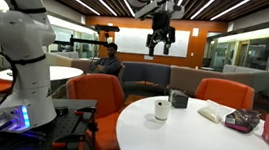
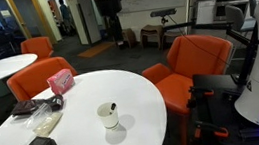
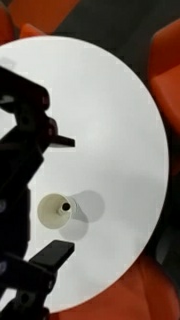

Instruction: Take the marker out of the cup and put it on the table

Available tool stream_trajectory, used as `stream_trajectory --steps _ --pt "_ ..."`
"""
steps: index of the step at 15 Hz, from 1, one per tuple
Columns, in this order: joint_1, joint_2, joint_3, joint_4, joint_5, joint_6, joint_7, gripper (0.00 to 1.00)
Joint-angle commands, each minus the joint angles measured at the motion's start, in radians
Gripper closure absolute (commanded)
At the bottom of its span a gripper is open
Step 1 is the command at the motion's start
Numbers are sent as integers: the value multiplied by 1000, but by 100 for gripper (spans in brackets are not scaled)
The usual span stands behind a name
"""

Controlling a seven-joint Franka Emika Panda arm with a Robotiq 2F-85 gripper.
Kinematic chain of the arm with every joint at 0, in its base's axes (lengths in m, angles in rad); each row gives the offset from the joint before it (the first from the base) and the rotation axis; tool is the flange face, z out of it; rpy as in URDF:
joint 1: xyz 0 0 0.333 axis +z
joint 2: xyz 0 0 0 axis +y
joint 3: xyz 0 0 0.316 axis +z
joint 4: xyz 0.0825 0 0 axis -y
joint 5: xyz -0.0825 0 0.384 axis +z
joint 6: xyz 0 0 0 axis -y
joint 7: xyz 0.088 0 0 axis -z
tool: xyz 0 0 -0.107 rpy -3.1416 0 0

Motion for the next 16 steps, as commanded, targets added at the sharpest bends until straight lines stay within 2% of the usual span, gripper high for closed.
stream_trajectory --steps 1,5,9,16 --pt "10 108 6 52 -15 34 -114 0" --pt "26 210 36 70 -65 64 -138 0" --pt "45 282 73 75 -48 77 -125 0" --pt "52 294 89 62 -48 74 -114 0"
